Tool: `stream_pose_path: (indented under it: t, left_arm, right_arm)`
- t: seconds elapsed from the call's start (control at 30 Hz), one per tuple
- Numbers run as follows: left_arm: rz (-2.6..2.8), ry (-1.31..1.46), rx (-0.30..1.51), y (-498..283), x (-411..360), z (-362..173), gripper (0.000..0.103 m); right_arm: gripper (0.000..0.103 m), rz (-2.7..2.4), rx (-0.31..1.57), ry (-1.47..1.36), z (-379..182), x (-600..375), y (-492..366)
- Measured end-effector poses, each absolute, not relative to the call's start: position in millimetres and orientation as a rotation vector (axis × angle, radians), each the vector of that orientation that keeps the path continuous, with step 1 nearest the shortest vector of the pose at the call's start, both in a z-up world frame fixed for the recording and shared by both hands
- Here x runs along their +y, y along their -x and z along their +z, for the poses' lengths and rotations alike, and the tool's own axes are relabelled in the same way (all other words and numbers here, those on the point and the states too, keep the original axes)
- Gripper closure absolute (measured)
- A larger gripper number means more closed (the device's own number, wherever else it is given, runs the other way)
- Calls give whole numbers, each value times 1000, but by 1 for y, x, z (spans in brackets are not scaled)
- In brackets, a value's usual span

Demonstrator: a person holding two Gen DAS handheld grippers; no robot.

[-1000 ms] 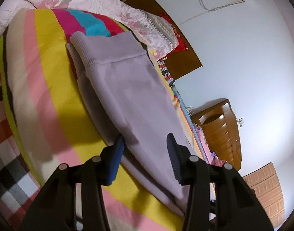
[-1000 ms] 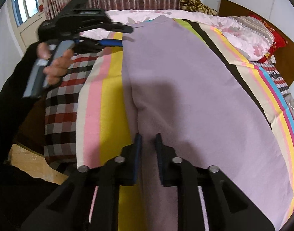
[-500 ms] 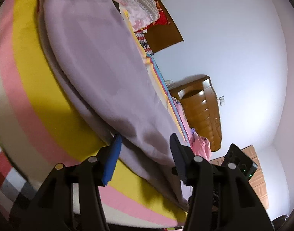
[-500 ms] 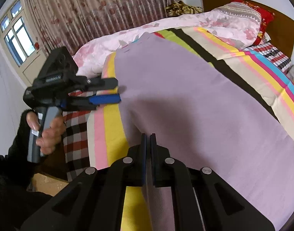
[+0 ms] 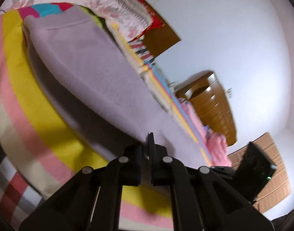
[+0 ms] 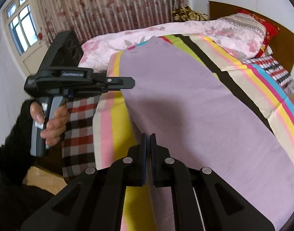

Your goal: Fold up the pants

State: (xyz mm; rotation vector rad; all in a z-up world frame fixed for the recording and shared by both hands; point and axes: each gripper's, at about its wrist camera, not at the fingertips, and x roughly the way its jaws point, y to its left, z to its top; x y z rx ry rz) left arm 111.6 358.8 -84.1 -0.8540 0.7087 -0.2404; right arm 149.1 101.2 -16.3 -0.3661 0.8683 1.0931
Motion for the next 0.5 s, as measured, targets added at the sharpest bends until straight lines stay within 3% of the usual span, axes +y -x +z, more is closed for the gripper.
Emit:
stream_pose_path:
  t: [0.13, 0.43, 0.5]
  left_arm:
    - [-230, 924, 771, -116, 366, -116, 98]
    - [-225, 919, 756, -112, 366, -116, 97]
    - [-230, 942, 754, -112, 368, -118, 96]
  right_arm:
    - [98, 1066, 913, 429, -48, 109, -141]
    - [97, 1046, 880, 448, -49, 109, -133]
    - [87, 1054, 875, 429, -50, 108, -131]
